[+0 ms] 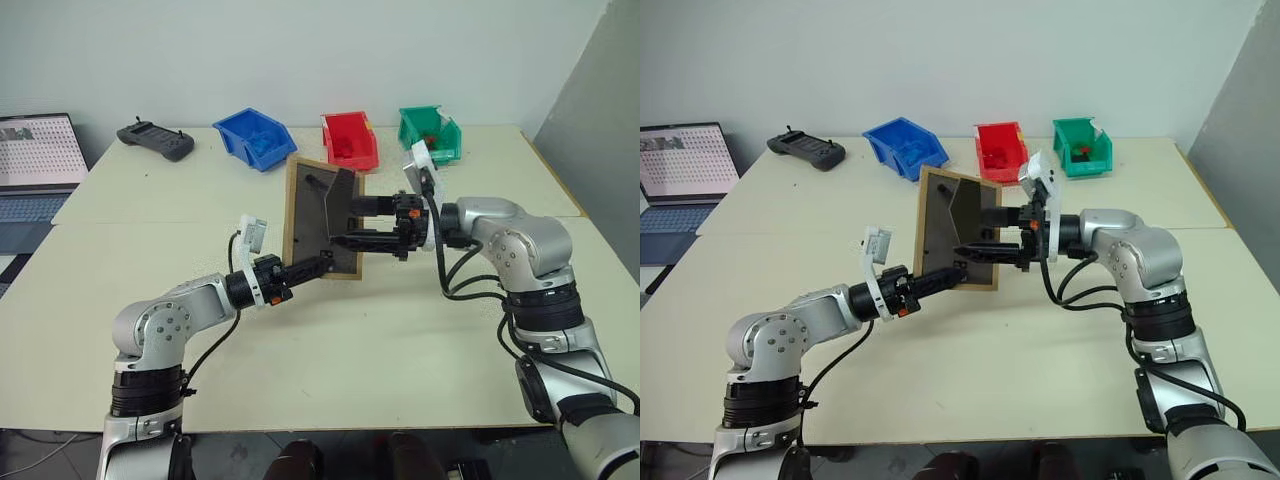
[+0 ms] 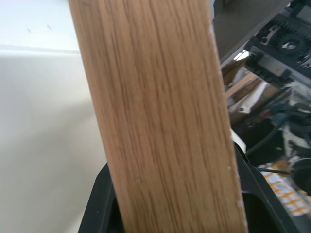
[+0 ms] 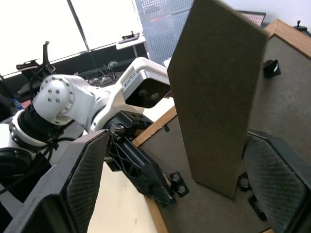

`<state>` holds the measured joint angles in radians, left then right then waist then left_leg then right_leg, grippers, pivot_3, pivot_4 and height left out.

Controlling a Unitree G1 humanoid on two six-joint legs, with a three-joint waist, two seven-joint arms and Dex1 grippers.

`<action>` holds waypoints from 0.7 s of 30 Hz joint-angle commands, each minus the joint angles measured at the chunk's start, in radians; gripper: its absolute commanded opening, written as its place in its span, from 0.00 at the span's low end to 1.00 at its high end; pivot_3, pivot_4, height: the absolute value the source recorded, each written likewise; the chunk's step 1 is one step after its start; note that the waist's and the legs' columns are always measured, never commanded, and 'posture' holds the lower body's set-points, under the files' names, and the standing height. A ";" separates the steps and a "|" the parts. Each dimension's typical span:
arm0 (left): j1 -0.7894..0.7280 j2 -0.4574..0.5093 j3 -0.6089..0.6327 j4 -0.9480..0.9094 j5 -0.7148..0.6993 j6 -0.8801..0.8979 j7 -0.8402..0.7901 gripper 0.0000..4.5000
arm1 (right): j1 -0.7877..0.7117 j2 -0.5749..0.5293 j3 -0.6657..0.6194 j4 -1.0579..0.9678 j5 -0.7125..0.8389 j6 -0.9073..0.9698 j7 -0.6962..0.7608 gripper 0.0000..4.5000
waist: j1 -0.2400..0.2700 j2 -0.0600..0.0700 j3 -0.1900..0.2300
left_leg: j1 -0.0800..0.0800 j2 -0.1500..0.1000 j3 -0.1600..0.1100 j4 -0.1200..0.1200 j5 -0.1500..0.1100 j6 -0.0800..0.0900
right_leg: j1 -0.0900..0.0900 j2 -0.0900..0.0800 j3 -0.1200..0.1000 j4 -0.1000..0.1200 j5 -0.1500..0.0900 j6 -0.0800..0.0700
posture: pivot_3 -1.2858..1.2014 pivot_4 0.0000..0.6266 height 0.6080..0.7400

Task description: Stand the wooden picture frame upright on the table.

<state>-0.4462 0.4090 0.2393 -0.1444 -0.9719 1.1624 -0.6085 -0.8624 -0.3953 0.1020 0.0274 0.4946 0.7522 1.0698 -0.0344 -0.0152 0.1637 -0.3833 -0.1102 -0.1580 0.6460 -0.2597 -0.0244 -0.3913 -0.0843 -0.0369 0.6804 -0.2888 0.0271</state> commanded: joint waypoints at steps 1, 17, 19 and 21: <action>-0.043 -0.008 0.108 0.010 -0.156 0.084 0.069 0.31 | 0.033 -0.068 0.009 0.067 -0.160 -0.280 -0.032 0.96 | 0.004 0.000 0.000 | 0.000 0.000 0.000 0.000 0.000 0.000 | 0.000 0.000 0.000 0.000 0.000 0.000 | 0.52 0.24 1.00; 0.023 0.103 0.040 0.078 -0.881 0.192 0.450 0.31 | -0.090 -0.203 0.176 0.704 -1.223 -1.891 -0.917 0.96 | -0.016 -0.003 0.002 | 0.003 0.001 0.006 0.000 0.001 -0.001 | -0.002 0.003 0.007 0.002 0.000 0.000 | 0.52 0.24 1.00; 0.039 0.137 -0.004 0.063 -0.964 0.146 0.499 0.31 | -0.119 -0.184 0.214 0.713 -1.332 -1.910 -1.071 0.96 | -0.015 -0.004 0.001 | 0.004 0.001 0.007 0.000 0.001 -0.001 | -0.002 0.004 0.011 0.002 0.000 0.000 | 0.52 0.24 1.00; 0.050 0.153 -0.028 0.047 -0.997 0.114 0.515 0.31 | -0.147 -0.163 0.250 0.720 -1.407 -1.907 -1.179 0.96 | -0.014 -0.004 0.001 | 0.004 0.001 0.009 0.000 0.001 -0.001 | -0.003 0.005 0.014 0.003 0.000 0.000 | 0.52 0.24 1.00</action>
<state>-0.3925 0.5467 0.2194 -0.0609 -1.8862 1.3273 -0.1066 -0.9700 -0.5686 0.3306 0.7480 -0.8423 -1.1401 0.0137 -0.0484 -0.0191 0.1651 -0.3797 -0.1091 -0.1481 0.6457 -0.2591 -0.0256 -0.3959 -0.0783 -0.0212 0.6831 -0.2884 0.0279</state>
